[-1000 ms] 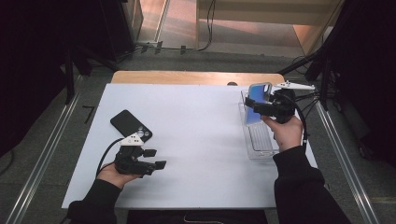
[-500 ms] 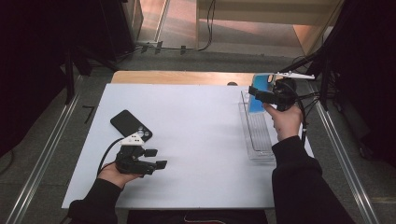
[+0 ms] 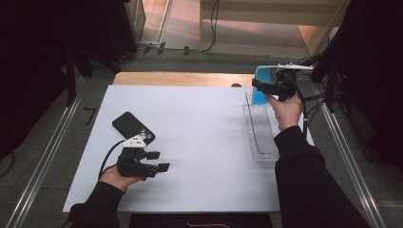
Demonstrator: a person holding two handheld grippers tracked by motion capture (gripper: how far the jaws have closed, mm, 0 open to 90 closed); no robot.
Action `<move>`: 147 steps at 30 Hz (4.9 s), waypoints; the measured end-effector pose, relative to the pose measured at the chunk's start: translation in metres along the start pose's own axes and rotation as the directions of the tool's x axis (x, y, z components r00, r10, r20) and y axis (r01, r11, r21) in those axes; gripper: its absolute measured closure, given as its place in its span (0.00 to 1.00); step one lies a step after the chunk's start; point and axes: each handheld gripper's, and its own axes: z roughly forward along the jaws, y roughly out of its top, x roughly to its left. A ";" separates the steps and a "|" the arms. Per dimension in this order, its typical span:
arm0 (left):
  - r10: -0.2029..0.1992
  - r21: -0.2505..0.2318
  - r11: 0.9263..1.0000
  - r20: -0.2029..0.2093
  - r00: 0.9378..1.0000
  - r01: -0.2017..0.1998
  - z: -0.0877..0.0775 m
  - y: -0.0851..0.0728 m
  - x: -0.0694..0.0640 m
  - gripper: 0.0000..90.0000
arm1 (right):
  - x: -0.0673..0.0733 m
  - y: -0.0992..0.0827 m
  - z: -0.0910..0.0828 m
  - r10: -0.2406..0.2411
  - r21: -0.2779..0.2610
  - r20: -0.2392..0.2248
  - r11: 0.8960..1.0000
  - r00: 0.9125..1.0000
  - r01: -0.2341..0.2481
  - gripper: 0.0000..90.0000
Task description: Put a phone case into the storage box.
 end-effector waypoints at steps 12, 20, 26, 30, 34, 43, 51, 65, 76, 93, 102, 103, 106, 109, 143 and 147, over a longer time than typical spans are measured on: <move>0.003 0.002 1.000 0.000 1.000 -0.003 -0.001 0.000 0.000 0.36 | -0.014 -0.006 0.031 0.023 0.037 0.034 0.999 0.999 -0.024 0.17; 0.004 0.004 1.000 0.000 1.000 -0.004 0.000 0.000 0.000 0.36 | -0.020 -0.015 0.045 0.046 0.079 0.088 0.995 0.995 -0.053 0.17; 0.004 0.004 1.000 -0.003 1.000 -0.004 -0.001 -0.001 -0.001 0.36 | -0.022 -0.021 0.056 0.055 0.099 0.097 0.993 0.994 -0.065 0.17; -0.001 0.002 1.000 0.000 1.000 0.001 -0.001 -0.001 0.000 0.36 | -0.023 -0.024 0.062 0.058 0.109 0.091 0.992 0.994 -0.068 0.17; 0.001 0.005 1.000 0.001 1.000 -0.001 0.000 -0.001 0.000 0.36 | -0.025 -0.026 0.067 0.058 0.119 0.093 0.991 0.994 -0.069 0.17; 0.002 0.006 1.000 0.001 1.000 -0.002 0.000 -0.001 0.000 0.36 | -0.022 -0.027 0.073 0.047 0.126 0.090 0.990 0.995 -0.058 0.14; -0.007 0.003 1.000 0.006 1.000 0.007 -0.001 -0.001 0.001 0.36 | -0.022 -0.024 0.073 0.025 0.134 0.066 0.990 0.998 -0.033 0.10; -0.016 -0.002 1.000 -0.005 1.000 0.016 -0.003 -0.001 0.002 0.36 | -0.022 -0.019 0.054 0.041 0.179 0.027 0.983 0.999 -0.045 0.00; -0.029 -0.010 1.000 -0.014 0.999 0.029 -0.005 0.000 0.004 0.36 | -0.008 -0.019 0.008 0.046 0.197 -0.029 0.980 0.999 -0.040 0.00; -0.064 -0.003 0.998 -0.002 0.998 0.064 -0.008 0.002 0.011 0.36 | 0.041 -0.047 -0.026 -0.024 0.222 -0.259 0.972 0.965 0.084 0.00; -0.075 -0.024 0.997 0.030 0.997 0.075 -0.010 0.009 0.016 0.35 | 0.061 -0.061 -0.043 -0.058 0.217 -0.327 0.967 0.943 0.134 0.15; -0.073 -0.014 0.997 0.024 0.997 0.073 -0.010 0.008 0.016 0.35 | 0.063 -0.063 -0.045 -0.064 0.218 -0.339 0.965 0.939 0.145 0.15; -0.074 -0.012 0.997 0.020 0.997 0.074 -0.010 0.008 0.015 0.35 | 0.069 -0.069 -0.048 -0.078 0.232 -0.372 0.957 0.925 0.174 0.18; -0.072 -0.015 0.997 0.022 0.997 0.073 -0.010 0.009 0.014 0.35 | 0.073 -0.076 -0.049 -0.095 0.244 -0.402 0.948 0.911 0.207 0.21; -0.044 0.008 0.999 0.072 0.996 0.044 -0.006 0.009 0.006 0.35 | 0.075 -0.162 -0.087 -0.185 0.244 -0.569 0.893 0.801 0.379 0.25; -0.040 0.012 0.999 0.077 0.996 0.039 -0.004 0.008 0.003 0.35 | 0.068 -0.168 -0.092 -0.214 0.253 -0.553 0.878 0.805 0.407 0.25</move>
